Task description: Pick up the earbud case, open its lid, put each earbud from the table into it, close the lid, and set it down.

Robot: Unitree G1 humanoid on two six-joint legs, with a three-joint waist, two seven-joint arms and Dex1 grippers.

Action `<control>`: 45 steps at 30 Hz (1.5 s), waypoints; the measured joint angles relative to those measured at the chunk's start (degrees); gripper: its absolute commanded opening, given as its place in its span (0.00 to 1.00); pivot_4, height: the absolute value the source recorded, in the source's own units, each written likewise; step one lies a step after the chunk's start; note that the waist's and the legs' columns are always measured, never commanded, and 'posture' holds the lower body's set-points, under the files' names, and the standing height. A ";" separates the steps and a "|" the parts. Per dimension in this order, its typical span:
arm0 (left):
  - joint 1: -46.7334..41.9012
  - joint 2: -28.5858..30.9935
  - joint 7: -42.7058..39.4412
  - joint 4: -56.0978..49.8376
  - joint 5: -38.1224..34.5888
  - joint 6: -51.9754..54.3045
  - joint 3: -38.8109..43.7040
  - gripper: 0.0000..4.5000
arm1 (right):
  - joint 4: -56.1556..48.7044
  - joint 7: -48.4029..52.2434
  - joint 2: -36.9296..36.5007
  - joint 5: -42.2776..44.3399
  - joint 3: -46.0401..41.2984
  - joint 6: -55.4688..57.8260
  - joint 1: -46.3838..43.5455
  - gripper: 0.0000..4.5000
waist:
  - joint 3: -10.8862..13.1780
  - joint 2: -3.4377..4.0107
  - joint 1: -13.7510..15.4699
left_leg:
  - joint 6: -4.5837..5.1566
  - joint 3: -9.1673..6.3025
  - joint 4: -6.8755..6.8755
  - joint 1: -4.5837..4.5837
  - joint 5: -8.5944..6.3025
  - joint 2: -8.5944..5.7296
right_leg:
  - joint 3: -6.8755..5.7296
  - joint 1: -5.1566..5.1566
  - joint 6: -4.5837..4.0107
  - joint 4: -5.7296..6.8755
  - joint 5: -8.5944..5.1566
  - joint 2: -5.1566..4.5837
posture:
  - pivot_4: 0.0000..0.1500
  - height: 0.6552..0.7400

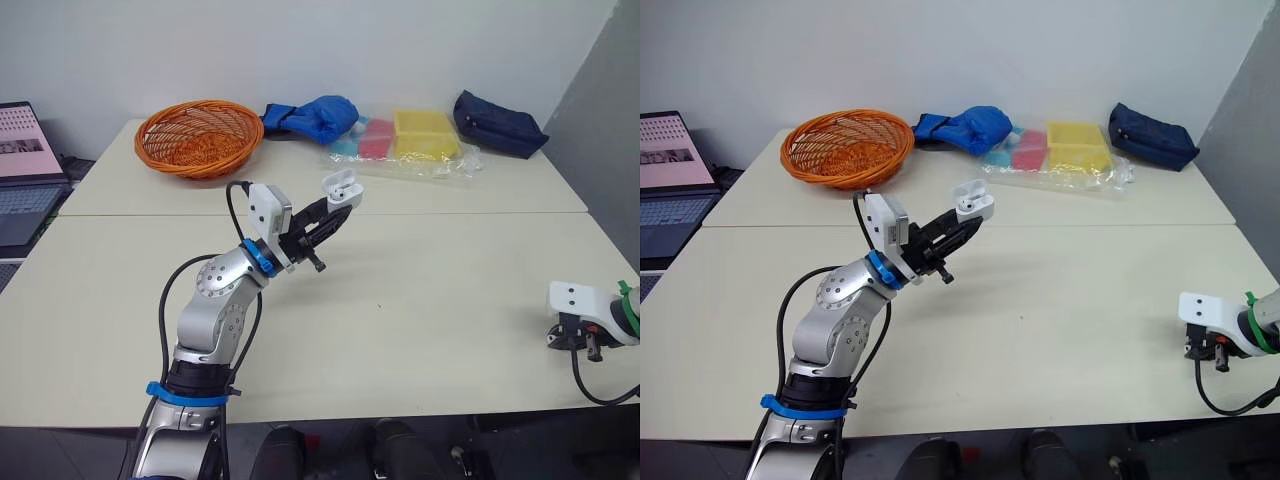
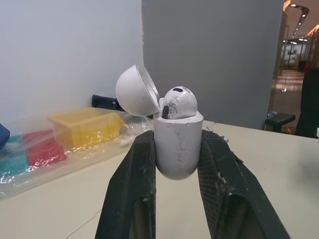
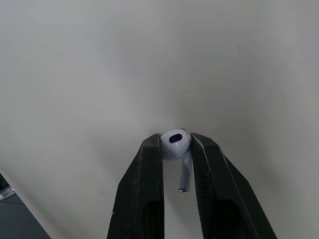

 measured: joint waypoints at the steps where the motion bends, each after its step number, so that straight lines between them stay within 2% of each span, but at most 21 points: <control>1: 0.00 0.00 0.03 0.00 -0.02 0.02 0.00 0.17 | 0.09 0.12 0.08 0.01 0.00 0.29 -0.07 0.17 | 0.00 0.00 0.00 | 0.00 -0.01 0.01 0.00 0.00 0.00 | 0.00 0.02 0.00 0.00 0.00 0.00 | 1.00 1.00; 6: 0.01 0.05 0.03 0.00 -0.20 0.23 -0.02 0.17 | 1.04 -0.86 0.31 -0.33 -0.28 -0.52 -0.49 0.56 | 0.00 0.00 0.06 | 0.00 -0.06 -0.02 0.03 0.00 0.00 | -0.05 0.06 -0.02 -0.01 -0.01 0.00 | 1.00 1.00; 23: 0.03 -0.13 0.06 -0.10 -0.41 0.82 -0.16 0.17 | 0.18 -0.61 0.00 -0.40 -1.91 -1.99 1.67 0.56 | 0.00 0.00 0.15 | 0.00 -0.10 -0.04 0.02 0.00 0.02 | -0.11 0.10 -0.02 -0.03 -0.02 0.02 | 1.00 1.00; 26: 0.04 -0.31 0.07 -0.12 -0.41 0.83 -0.17 0.17 | 0.09 -0.23 0.02 -0.36 -1.88 -1.79 1.70 0.43 | 0.00 0.00 0.15 | 0.00 -0.10 -0.04 0.02 0.00 0.02 | -0.11 0.10 -0.02 -0.03 -0.02 0.02 | 1.00 1.00; 30: 0.03 -0.29 0.06 -0.12 -0.41 0.84 -0.17 0.17 | 0.03 0.50 0.11 -0.37 -1.70 -2.05 1.72 0.12 | 0.00 0.00 0.10 | 0.00 -0.07 0.00 0.05 0.00 0.01 | -0.05 0.13 -0.01 -0.03 -0.01 0.02 | 1.00 1.00; 45: 0.04 -0.04 0.02 -0.22 -0.41 0.91 -0.17 0.17 | 0.36 0.45 0.29 -0.98 -1.52 -2.30 1.61 0.11 | -0.02 -0.04 0.12 | 0.00 -0.10 0.04 0.10 0.00 -0.02 | -0.06 0.25 -0.01 -0.06 -0.01 0.00 | 1.00 1.00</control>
